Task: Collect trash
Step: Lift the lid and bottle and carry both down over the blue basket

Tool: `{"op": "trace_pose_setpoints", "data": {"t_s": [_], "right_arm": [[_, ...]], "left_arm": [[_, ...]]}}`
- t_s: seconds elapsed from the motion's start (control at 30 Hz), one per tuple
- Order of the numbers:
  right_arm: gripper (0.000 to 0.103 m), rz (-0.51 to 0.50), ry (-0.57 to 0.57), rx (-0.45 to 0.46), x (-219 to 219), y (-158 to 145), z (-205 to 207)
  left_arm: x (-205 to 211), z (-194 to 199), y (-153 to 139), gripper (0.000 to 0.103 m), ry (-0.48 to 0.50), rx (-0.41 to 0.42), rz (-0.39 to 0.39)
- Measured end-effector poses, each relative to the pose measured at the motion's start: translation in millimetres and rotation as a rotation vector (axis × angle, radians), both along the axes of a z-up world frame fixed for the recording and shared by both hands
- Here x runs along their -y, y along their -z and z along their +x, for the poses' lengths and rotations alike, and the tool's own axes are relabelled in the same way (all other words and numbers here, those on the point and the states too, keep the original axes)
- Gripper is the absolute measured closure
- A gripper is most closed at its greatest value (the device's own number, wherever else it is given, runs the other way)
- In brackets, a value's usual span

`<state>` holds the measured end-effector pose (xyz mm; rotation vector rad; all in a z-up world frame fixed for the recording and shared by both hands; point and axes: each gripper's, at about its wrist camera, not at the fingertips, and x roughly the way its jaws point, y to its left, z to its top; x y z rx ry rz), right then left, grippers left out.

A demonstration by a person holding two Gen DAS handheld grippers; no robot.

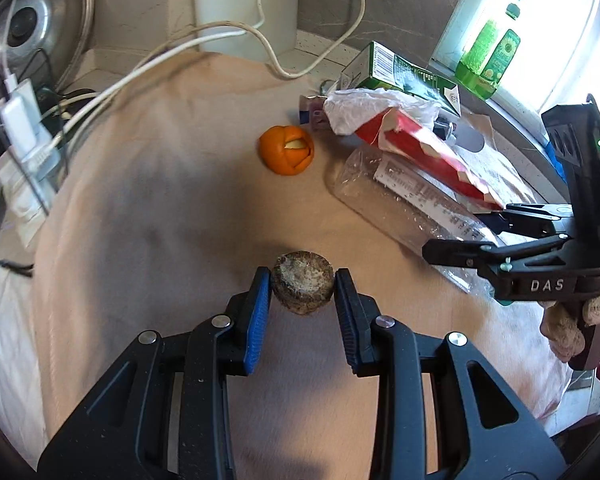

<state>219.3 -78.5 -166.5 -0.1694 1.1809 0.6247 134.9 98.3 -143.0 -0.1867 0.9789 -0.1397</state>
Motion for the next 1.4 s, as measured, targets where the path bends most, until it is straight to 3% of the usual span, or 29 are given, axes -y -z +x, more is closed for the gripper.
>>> {"op": "trace_pose_setpoints", "data": {"t_s": [0.87,1.4], "right_arm": [[0.046,0.179,0.000,-0.001,40,-47,-125],[0.046,0.198,-0.113,-0.021,53,-60,-206]], "left_arm": [[3,-110,-27,0.071,-0.066,0.058,0.010],[7,-189,-11,0.071,-0.107,0.020,-0.026]]}}
